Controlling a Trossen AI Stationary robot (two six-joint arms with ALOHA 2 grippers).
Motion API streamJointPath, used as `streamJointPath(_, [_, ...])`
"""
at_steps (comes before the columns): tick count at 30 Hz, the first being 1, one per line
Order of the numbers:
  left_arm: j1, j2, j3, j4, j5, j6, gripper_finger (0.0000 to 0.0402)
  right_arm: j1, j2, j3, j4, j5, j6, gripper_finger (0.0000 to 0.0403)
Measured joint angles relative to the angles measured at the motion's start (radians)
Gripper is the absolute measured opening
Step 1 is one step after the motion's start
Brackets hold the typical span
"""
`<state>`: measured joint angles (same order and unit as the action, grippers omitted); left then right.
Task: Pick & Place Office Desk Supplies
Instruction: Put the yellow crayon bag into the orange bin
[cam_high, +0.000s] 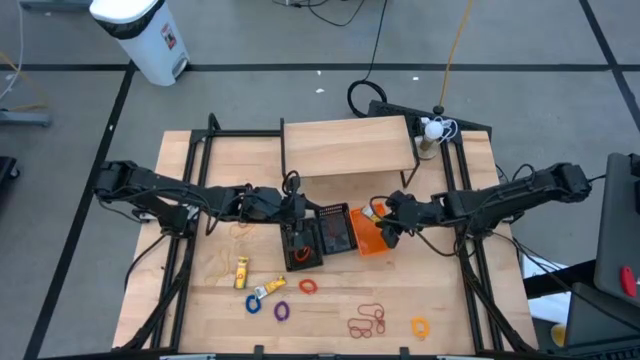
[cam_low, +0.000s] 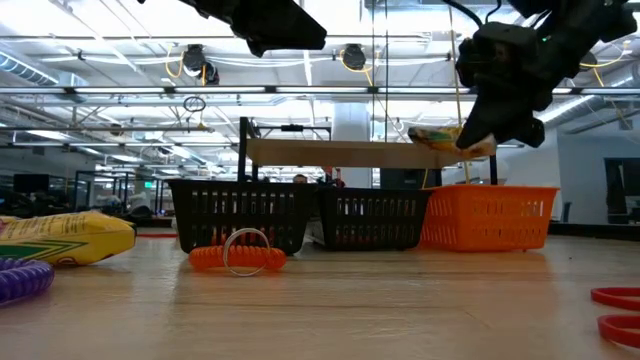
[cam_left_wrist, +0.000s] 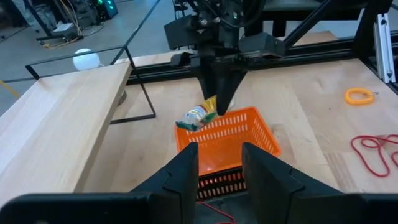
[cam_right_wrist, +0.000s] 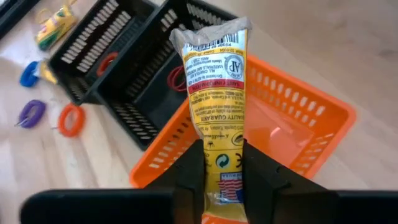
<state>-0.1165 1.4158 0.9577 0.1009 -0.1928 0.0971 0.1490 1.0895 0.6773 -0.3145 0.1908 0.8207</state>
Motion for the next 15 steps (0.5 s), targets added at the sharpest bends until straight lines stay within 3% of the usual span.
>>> streamJointPath(8, [0.0, 0.0, 0.0, 0.0, 0.0, -0.001, 0.0124, 0.003, 0.0, 0.0, 0.03, -0.012, -0.019, 0.019])
streamJointPath(15, [0.0, 0.0, 0.0, 0.0, 0.0, 0.002, 0.0124, 0.011, 0.0, 0.0, 0.228, -0.009, -0.161, 0.0217])
